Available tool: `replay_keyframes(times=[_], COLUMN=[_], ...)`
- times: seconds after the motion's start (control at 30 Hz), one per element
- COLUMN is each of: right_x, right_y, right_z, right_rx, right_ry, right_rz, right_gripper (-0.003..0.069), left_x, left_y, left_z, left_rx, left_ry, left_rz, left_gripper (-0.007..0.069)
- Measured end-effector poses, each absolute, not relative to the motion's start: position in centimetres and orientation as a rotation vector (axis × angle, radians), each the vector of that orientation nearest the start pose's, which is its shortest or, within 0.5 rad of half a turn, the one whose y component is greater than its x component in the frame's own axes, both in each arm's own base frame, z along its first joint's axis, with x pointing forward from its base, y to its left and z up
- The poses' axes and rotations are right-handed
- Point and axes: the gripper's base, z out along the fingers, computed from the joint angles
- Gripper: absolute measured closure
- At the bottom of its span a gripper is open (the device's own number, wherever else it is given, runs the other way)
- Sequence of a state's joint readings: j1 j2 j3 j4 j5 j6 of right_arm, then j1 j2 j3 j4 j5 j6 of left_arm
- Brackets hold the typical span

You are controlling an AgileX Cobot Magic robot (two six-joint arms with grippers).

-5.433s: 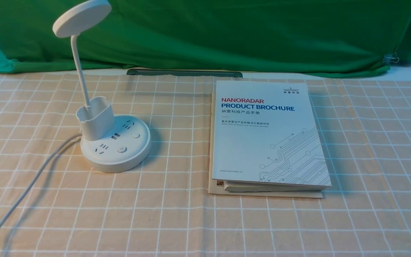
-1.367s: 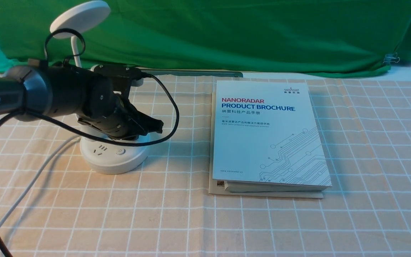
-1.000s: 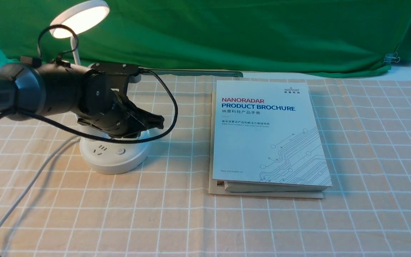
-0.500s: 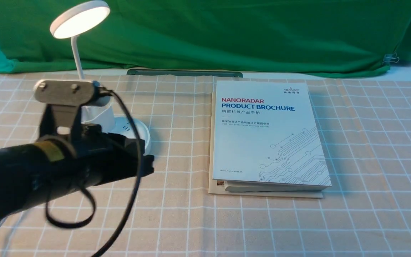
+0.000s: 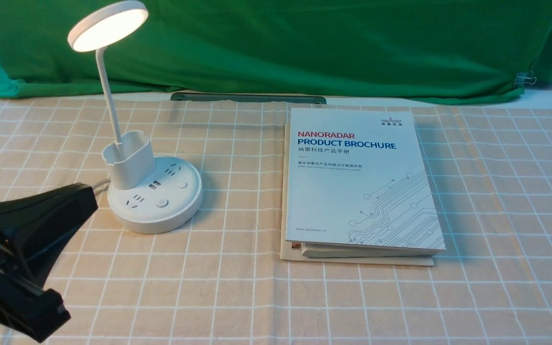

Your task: Turn on the table lamp on the light coffee tablecloth with your hand.

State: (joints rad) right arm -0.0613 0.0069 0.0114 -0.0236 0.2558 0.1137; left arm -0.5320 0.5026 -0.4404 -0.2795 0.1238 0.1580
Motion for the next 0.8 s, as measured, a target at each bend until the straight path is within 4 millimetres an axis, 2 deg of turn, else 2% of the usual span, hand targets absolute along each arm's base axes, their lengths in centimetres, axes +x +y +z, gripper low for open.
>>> replay_keyframes(times=[0.17,0.33,0.43,0.6,0.8], right_x=[5.6,5.6,5.6,5.6,5.6], right_y=[-0.4,-0.4,-0.4,-0.4,-0.4], right_z=[18.6,18.6,18.6,18.6,18.6], right_rx=[0.138,0.138,0.138,0.138,0.138], right_ry=[1.752,1.752,1.752,1.752,1.752], right_rz=[0.016,0.016,0.016,0.016,0.016], right_gripper=[0.0419,0.0421,0.0421,0.0421,0.0421], left_x=[9.4,9.4,9.0,7.7,6.5], left_y=[-5.8,-5.2,-3.7,-1.5,-0.6], left_z=[31.3,30.2,29.0,26.0,23.1], left_rx=[0.385,0.34,0.251,0.149,0.05], left_ry=[1.64,1.56,1.447,1.415,1.444], left_rz=[-0.504,-0.46,-0.356,-0.144,-0.106], left_gripper=[0.0624,0.0624,0.0624,0.0624,0.0624])
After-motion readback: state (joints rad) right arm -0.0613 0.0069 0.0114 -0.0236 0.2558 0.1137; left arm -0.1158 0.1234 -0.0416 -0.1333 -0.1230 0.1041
